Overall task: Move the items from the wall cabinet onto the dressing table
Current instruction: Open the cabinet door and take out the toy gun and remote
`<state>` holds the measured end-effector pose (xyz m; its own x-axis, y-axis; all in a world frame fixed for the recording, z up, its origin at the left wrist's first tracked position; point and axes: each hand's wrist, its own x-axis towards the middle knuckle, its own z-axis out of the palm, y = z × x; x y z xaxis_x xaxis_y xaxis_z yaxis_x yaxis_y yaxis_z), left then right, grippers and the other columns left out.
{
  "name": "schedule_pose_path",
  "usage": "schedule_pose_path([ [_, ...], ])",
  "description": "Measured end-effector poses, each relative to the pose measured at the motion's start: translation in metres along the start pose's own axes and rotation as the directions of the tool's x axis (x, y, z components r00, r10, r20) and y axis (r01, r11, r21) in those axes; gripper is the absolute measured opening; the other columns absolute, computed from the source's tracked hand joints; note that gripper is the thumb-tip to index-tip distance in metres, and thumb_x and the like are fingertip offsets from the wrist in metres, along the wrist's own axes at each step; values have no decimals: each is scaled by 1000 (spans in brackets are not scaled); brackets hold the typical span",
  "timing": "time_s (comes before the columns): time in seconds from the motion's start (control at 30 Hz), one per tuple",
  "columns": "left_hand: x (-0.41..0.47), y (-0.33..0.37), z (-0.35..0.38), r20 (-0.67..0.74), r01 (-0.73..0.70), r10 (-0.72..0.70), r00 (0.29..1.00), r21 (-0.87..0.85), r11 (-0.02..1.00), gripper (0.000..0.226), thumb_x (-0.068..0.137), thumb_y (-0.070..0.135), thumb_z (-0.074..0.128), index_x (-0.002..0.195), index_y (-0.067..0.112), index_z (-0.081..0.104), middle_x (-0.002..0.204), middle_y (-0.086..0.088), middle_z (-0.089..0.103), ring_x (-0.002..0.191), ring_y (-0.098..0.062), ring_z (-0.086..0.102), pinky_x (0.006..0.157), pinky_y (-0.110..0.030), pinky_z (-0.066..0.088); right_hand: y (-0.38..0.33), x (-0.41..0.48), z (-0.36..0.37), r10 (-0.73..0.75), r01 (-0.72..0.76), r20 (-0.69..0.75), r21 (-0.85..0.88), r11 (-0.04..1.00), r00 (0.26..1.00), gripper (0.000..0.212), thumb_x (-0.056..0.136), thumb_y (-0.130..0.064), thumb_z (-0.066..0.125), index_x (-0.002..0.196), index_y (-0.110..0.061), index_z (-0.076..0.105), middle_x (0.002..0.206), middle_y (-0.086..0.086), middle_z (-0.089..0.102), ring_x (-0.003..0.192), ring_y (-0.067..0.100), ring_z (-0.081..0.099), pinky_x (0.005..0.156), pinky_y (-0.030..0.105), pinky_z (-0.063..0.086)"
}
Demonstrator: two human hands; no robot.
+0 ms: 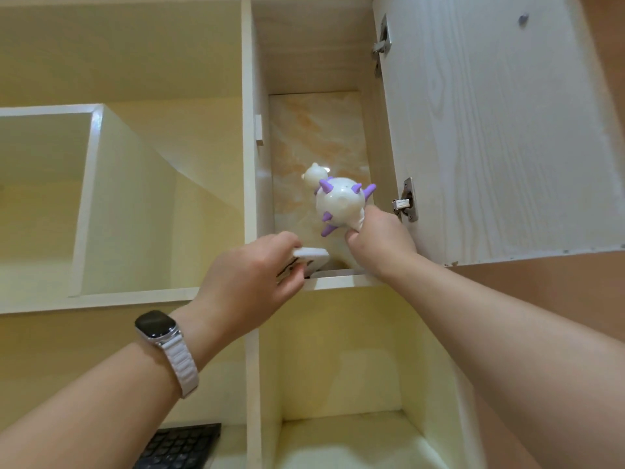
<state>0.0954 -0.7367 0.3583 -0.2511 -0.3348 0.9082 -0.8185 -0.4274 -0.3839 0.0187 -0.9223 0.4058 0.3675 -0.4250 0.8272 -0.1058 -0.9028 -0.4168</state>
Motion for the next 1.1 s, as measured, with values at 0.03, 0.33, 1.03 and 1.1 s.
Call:
schedule_pose_path([
  [0.03, -4, 1, -2, -2, 44, -44, 999, 7, 999, 21, 84, 39, 52, 91, 21, 60, 67, 7, 60, 52, -21, 52, 40, -28, 39, 2, -4, -2, -7, 7, -8, 34, 999, 1000, 15, 88, -20, 49, 102, -15, 50, 86, 3, 58, 77, 28, 55, 59, 32, 42],
  [0.33, -25, 13, -6, 56, 410, -407, 912, -51, 911, 35, 85, 19, 63, 119, 19, 56, 94, 4, 58, 74, -21, 55, 63, -30, 40, 10, -55, -13, 38, 40, -154, 474, 880, 987, 18, 85, -25, 54, 102, -27, 54, 82, -3, 64, 77, 22, 62, 67, 35, 54],
  [1.03, -160, 55, -27, 515, 613, -534, 670, -790, 7, 25, 89, 16, 61, 102, 37, 56, 85, 4, 71, 81, -19, 69, 69, -44, 57, -27, -272, -11, 495, -281, -205, 616, 736, 845, 7, 84, -8, 63, 77, -8, 66, 67, 6, 59, 59, 18, 51, 65, 45, 57],
  [1.1, -183, 65, -27, 595, 616, -473, 650, -777, -131, 25, 91, 11, 60, 104, 32, 58, 88, 3, 72, 80, -18, 70, 67, -41, 57, -30, -301, -7, 542, -325, -228, 594, 736, 809, 7, 85, -8, 63, 79, -8, 65, 67, 4, 59, 59, 18, 53, 63, 40, 57],
])
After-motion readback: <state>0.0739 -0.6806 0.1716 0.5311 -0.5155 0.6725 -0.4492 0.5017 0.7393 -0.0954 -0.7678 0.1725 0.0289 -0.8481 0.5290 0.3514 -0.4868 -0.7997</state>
